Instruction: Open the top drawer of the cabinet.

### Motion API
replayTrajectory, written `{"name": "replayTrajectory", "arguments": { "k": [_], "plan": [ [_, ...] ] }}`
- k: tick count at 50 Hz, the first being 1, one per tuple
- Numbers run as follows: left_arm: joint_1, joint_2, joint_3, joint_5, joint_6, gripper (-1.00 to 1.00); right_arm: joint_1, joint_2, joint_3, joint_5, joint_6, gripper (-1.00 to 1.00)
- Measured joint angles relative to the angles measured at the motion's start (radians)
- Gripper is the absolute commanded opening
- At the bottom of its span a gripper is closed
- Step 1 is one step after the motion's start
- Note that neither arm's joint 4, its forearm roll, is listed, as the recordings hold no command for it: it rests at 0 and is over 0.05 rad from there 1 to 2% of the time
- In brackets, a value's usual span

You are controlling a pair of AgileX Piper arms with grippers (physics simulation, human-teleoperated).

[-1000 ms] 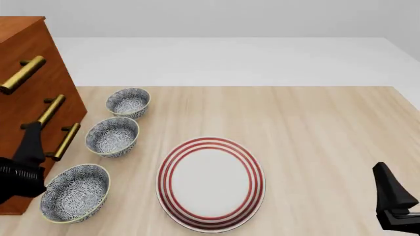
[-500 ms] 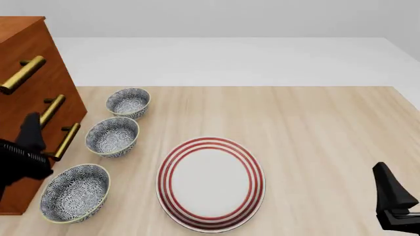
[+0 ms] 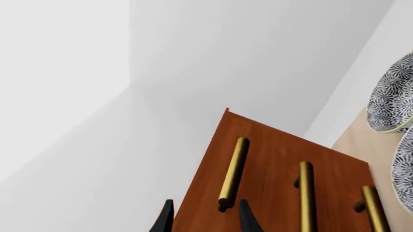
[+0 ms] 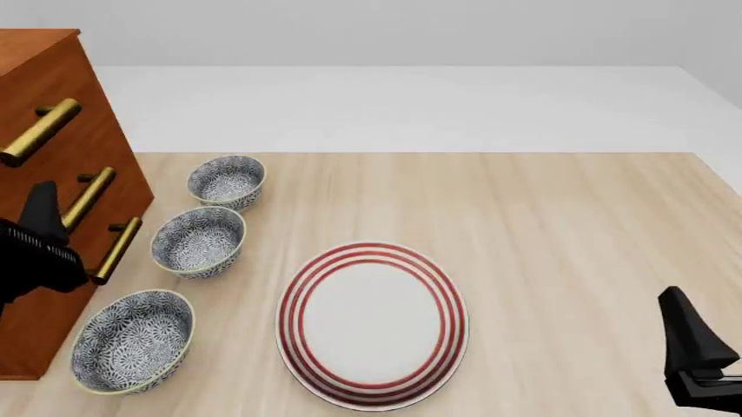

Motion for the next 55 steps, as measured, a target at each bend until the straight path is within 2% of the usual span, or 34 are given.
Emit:
{"name": "replayTrajectory", "arguments": {
  "k": [25, 55],
  "plan": [
    [-0.001, 0.092, -0.048, -0.015, 0.039, 1.00, 0.000, 0.000, 0.000, 0.000, 0.000, 1.00],
    [0.021, 0.205, -0.089, -0.032, 0.027, 1.00, 0.000, 0.000, 0.000, 0.000, 0.000, 1.00]
  ]
}}
